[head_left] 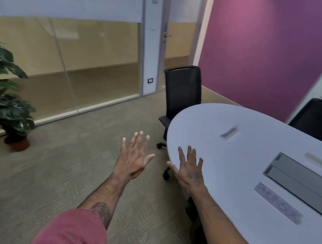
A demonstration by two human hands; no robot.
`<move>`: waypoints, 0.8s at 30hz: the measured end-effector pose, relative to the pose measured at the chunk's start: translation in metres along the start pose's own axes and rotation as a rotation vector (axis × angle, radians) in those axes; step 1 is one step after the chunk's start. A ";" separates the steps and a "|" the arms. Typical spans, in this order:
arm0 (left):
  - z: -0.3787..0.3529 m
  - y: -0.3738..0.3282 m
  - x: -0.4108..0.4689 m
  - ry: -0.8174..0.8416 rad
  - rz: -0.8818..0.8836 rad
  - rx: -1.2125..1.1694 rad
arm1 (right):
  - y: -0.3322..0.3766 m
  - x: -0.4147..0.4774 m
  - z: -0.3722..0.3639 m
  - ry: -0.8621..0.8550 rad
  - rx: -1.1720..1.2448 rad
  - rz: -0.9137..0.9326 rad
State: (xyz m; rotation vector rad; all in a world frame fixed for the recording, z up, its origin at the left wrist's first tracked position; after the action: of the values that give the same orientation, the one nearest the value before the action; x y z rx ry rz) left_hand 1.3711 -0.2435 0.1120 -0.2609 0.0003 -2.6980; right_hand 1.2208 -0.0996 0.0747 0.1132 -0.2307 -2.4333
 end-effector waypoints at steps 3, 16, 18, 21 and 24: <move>-0.002 0.055 -0.004 -0.002 0.035 0.031 | 0.054 0.017 -0.017 0.018 0.021 0.029; -0.022 0.215 0.012 0.053 0.143 0.030 | 0.212 0.098 -0.073 0.061 -0.008 0.149; -0.024 0.225 0.020 0.056 0.143 0.040 | 0.222 0.112 -0.078 0.066 -0.017 0.161; -0.033 0.248 0.042 0.075 0.156 0.050 | 0.239 0.144 -0.090 0.080 -0.014 0.177; -0.045 0.270 0.071 0.089 0.162 0.054 | 0.252 0.182 -0.099 0.087 -0.015 0.198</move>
State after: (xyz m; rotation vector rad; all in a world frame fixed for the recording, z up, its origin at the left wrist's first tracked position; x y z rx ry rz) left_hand 1.4120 -0.5201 0.0701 -0.1190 -0.0235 -2.5415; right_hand 1.2541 -0.4200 0.0225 0.1811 -0.1761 -2.2274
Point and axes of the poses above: each hand's wrist, its own x-axis towards the middle knuckle, its own z-axis out of the back of the hand, y = z × x, the point moved 9 cm from there along x, towards the middle knuckle, and after that the axes turned 11 degrees about -z, right-handed, at the moved point
